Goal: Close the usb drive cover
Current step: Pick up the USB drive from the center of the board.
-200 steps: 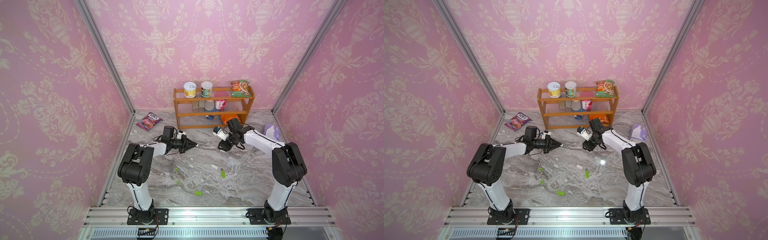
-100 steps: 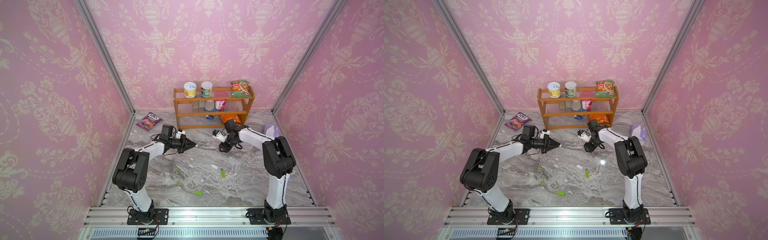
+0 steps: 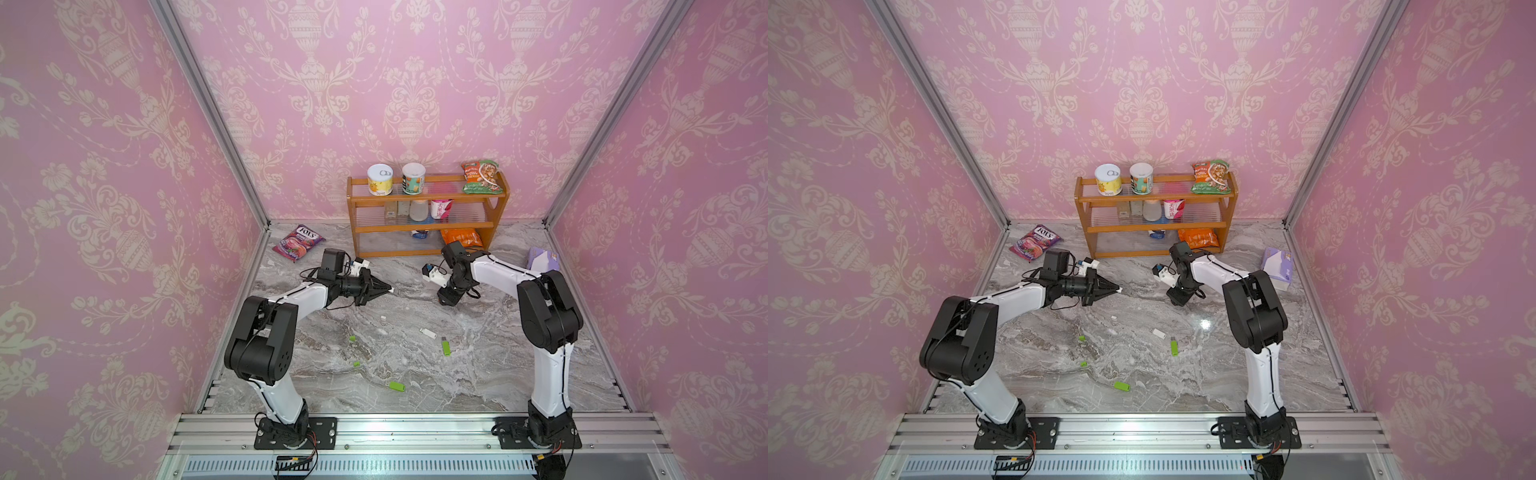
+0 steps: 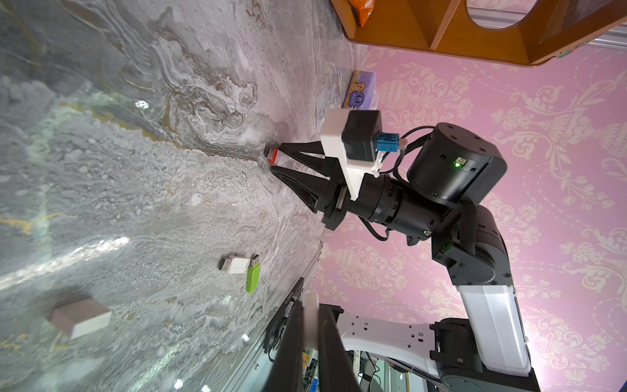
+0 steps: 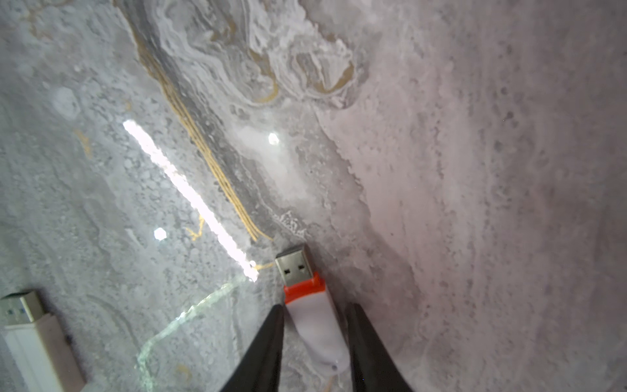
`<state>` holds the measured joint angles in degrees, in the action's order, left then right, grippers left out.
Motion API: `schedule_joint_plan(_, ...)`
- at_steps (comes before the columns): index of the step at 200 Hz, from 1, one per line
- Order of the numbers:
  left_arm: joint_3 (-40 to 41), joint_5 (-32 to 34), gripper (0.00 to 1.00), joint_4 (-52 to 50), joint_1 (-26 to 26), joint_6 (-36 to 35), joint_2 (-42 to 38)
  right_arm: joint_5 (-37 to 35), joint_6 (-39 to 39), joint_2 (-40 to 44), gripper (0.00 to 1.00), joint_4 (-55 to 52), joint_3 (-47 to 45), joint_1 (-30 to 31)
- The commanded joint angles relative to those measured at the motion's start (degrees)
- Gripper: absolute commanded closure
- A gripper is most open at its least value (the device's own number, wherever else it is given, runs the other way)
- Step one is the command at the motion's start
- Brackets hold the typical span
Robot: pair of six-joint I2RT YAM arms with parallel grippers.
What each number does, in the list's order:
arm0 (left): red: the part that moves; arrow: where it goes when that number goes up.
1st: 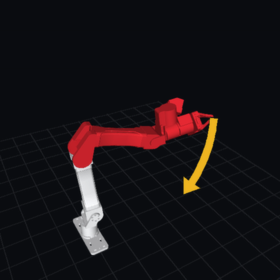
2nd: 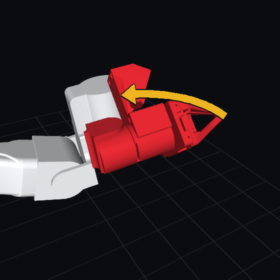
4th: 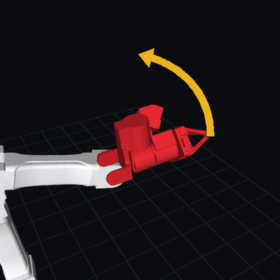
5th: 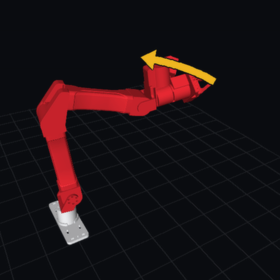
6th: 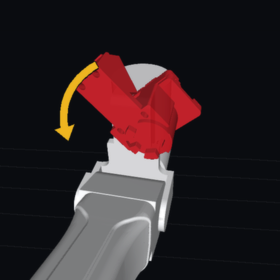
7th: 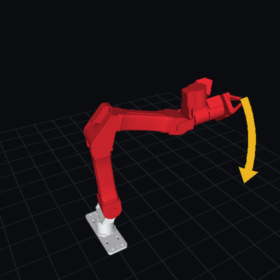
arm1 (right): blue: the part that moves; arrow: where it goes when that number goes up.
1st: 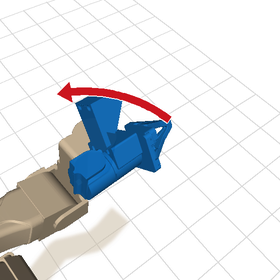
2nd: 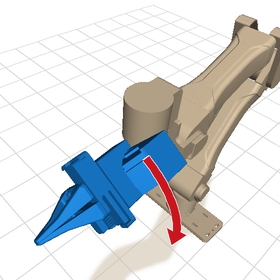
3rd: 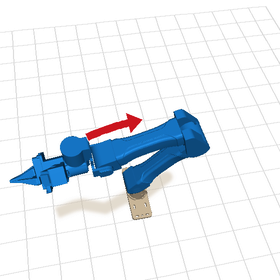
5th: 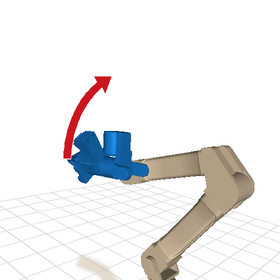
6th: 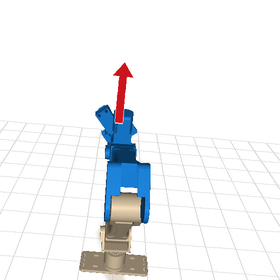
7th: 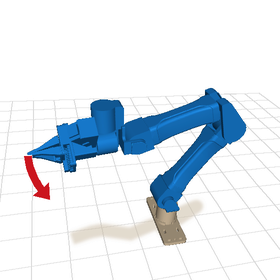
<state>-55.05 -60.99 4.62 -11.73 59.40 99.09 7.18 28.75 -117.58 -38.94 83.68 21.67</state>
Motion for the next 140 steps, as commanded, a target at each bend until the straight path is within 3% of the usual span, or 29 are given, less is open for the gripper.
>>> schedule_joint_plan(1,-1.07,0.52,1.0,-0.4,0.65,-1.66,-0.52,-1.07,0.43,-1.97,0.68,-4.22,0.87,0.42)
schedule_joint_plan(67,-1.31,0.41,1.0,-0.4,1.11,-1.62,0.02,-0.71,0.12,-2.91,0.67,-7.0,2.25,0.44)
schedule_joint_plan(92,-1.08,0.54,1.0,-0.4,1.13,-1.64,-0.17,-1.24,0.16,-3.18,0.72,-7.46,2.39,0.5)
schedule_joint_plan(110,-1.12,0.68,1.0,-0.32,1.11,-1.5,-0.29,-1.89,0.16,-3.11,0.81,-7.14,2.03,0.83)
schedule_joint_plan(132,-1.17,0.59,1.0,-0.23,1.17,-1.39,-0.15,-1.82,-0.01,-2.86,1.0,-6.71,1.77,0.86)
schedule_joint_plan(140,-1.15,0.48,1.0,-0.23,1.17,-1.4,-0.11,-1.73,-0.1,-2.48,1.0,-6.15,1.51,0.87)
